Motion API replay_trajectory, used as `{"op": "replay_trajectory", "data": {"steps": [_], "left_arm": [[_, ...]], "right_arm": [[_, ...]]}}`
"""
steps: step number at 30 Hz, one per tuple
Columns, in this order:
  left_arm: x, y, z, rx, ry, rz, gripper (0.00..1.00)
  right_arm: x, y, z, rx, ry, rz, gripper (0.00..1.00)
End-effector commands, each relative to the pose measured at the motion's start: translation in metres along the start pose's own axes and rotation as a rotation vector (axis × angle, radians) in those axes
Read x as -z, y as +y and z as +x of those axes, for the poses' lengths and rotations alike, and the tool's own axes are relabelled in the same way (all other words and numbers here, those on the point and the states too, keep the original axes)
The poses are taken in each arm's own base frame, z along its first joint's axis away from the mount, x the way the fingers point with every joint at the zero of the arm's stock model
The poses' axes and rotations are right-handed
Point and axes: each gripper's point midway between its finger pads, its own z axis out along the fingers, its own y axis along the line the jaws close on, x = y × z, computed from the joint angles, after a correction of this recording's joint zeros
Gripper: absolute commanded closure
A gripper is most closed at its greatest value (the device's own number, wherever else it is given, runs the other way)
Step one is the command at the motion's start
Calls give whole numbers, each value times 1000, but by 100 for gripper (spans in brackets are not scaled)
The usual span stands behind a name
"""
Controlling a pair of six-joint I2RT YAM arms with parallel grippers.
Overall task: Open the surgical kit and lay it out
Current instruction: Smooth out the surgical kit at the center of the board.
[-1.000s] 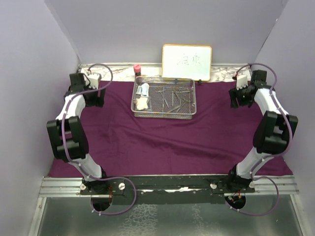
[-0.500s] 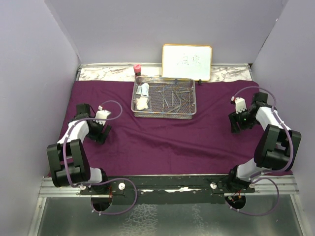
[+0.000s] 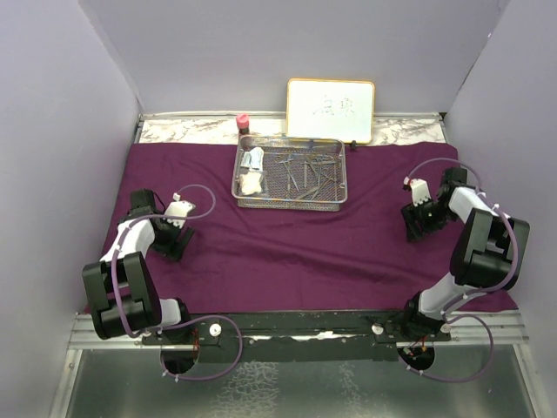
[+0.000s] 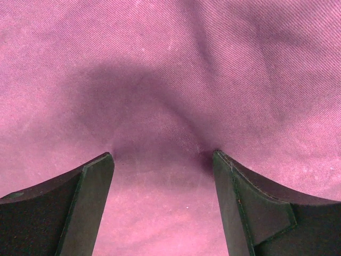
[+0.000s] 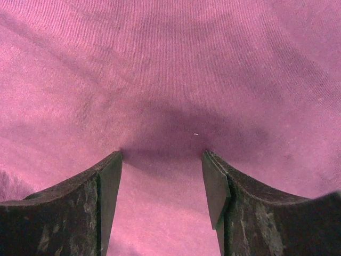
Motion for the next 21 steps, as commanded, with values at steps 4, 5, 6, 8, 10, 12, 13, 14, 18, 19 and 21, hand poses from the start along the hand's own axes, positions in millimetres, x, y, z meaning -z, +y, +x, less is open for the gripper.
{"op": "replay_trajectory", "data": {"steps": [4, 5, 6, 8, 10, 12, 13, 14, 18, 19, 21], "left_arm": [[-1, -11, 76, -78, 295, 12, 23], [-1, -9, 76, -79, 297, 8, 23], [0, -7, 73, -77, 295, -1, 24], [2, -2, 69, -75, 288, -11, 24], [5, 2, 63, -76, 274, -22, 24], [8, 6, 53, -71, 245, -29, 25], [10, 7, 49, -64, 231, -26, 25], [14, 6, 44, -60, 217, -20, 25], [30, 3, 17, -42, 117, 7, 25], [35, 2, 8, -30, 81, 16, 25], [44, -4, -11, -5, 3, 45, 24]], "right_arm": [[2, -7, -5, 32, 6, -9, 39], [2, -7, -5, 37, 10, -13, 39], [3, -6, -4, 43, 14, -17, 39], [4, -4, -3, 57, 18, -31, 39], [6, 2, -1, 75, 17, -52, 39], [11, 5, -1, 90, 11, -55, 39], [14, 7, 0, 100, 9, -53, 39], [17, 8, 1, 108, 8, -50, 39], [34, 11, 4, 144, -5, 1, 39], [38, 13, 5, 153, -10, 9, 39], [44, 18, 7, 166, -15, 12, 39]]}}
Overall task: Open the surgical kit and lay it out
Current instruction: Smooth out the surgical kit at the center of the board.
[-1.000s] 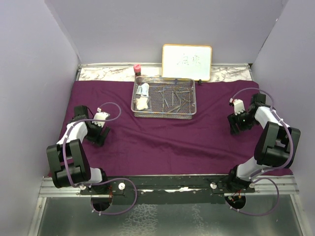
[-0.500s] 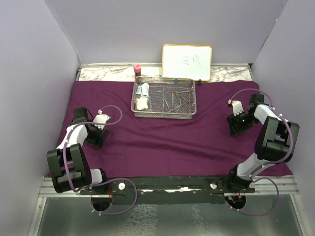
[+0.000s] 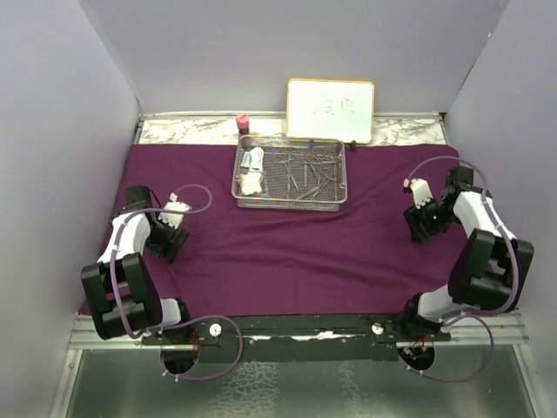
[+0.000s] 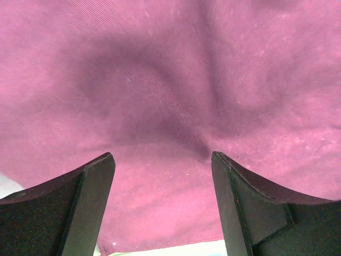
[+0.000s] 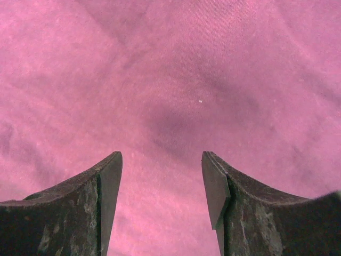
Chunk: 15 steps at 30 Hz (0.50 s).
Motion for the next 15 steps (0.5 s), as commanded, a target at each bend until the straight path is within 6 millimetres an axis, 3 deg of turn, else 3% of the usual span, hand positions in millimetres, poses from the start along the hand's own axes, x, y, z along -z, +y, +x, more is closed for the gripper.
{"op": "replay_trajectory", "data": {"steps": [1, 5, 8, 15], "left_arm": [[32, -8, -36, 35, -155, 48, 24], [42, -15, -60, 80, -256, 90, 24], [41, -9, -69, 109, -295, 70, 24], [26, 1, -71, 126, -304, 27, 24]], "right_arm": [[20, 13, 5, 55, -15, 14, 39], [22, 23, 15, 83, -7, 13, 39], [19, 17, 18, 81, -4, 60, 39], [-2, 15, 24, 28, 23, 34, 40]]}}
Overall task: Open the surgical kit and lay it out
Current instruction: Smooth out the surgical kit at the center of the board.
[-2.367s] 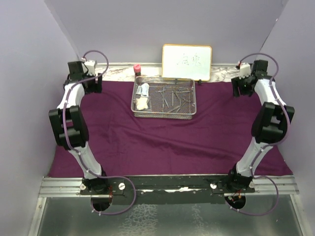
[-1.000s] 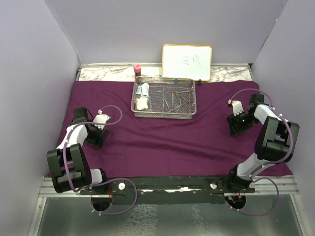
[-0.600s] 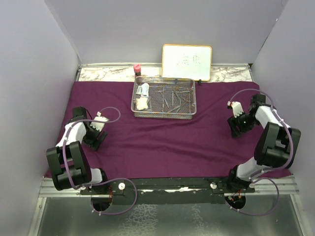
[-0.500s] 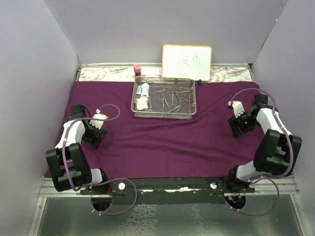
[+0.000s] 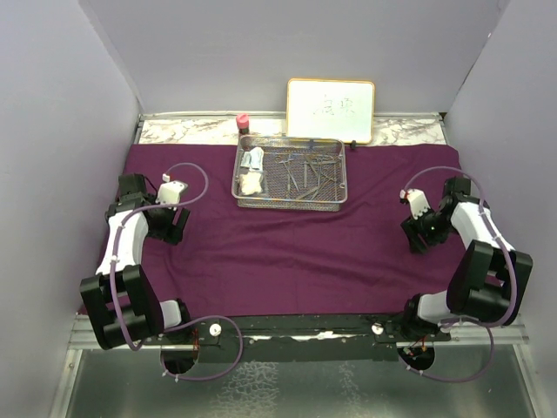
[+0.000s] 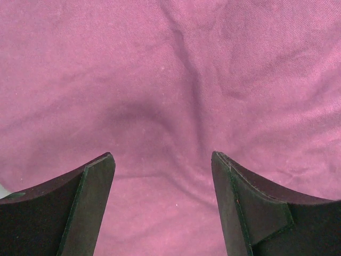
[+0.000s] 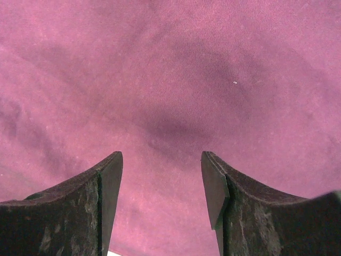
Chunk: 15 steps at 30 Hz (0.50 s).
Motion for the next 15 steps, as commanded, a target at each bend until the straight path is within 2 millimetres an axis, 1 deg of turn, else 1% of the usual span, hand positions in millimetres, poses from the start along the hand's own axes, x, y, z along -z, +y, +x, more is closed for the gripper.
{"op": "replay_trajectory", "data": {"steps": [1, 4, 8, 13, 15], "left_arm": [[-15, -2, 2, 15, -20, 11, 24], [-28, -3, 17, 16, 28, 21, 24], [-41, -6, 43, 9, 114, 31, 24], [-47, -14, 78, -20, 218, 40, 24], [-47, -15, 91, -43, 258, 35, 24]], "right_arm": [[-14, -9, 9, -18, 37, 24, 40], [-22, -10, 22, -8, 86, 33, 40], [-26, -2, 40, 8, 151, 13, 41], [-30, 14, 65, 41, 234, -29, 41], [-29, 16, 71, 55, 258, -31, 41]]}}
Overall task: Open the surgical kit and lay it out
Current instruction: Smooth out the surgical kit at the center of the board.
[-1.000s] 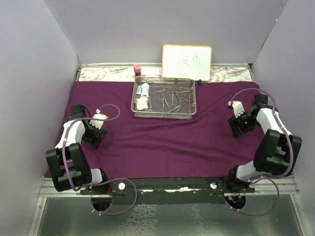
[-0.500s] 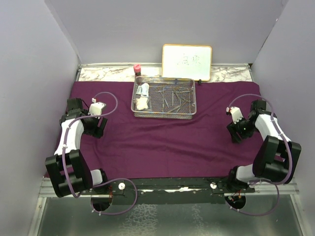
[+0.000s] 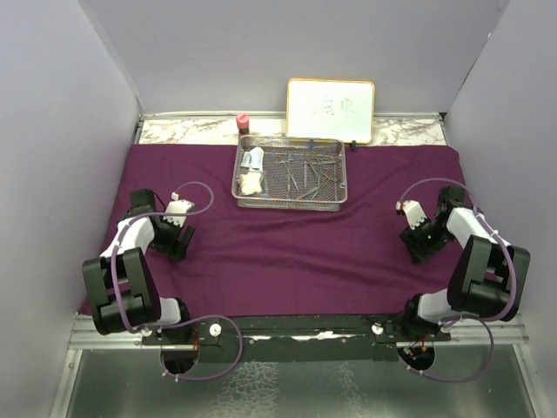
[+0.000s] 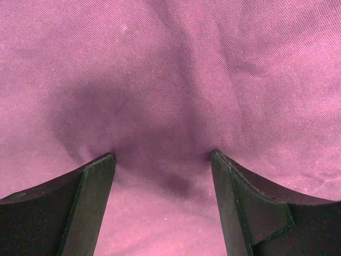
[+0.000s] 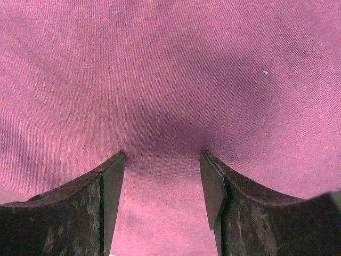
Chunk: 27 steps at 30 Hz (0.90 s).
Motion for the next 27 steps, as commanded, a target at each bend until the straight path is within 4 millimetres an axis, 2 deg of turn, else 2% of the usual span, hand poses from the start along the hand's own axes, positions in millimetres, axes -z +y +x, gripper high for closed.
{"op": "replay_trajectory", "data": {"steps": [1, 7, 11, 16, 20, 23, 27], "left_arm": [[-10, -7, 43, -46, 136, -5, 24], [-8, -12, 66, -67, 229, 4, 24], [-3, -13, 66, -73, 239, 15, 24], [6, -13, 64, -96, 260, 38, 25], [18, -18, 62, -111, 277, 76, 25], [28, -18, 41, -118, 202, 86, 25], [41, -14, -3, -73, 48, 80, 24]], "right_arm": [[-10, 16, 40, 47, 150, -34, 42], [-7, 25, 49, 54, 192, -77, 42], [-3, 11, 41, 51, 167, -17, 42], [14, -5, 7, 38, 58, 0, 41], [35, -2, -26, 79, -87, -39, 41], [54, 3, -57, 108, -226, -71, 41], [76, 27, -99, 172, -406, -166, 41]]}}
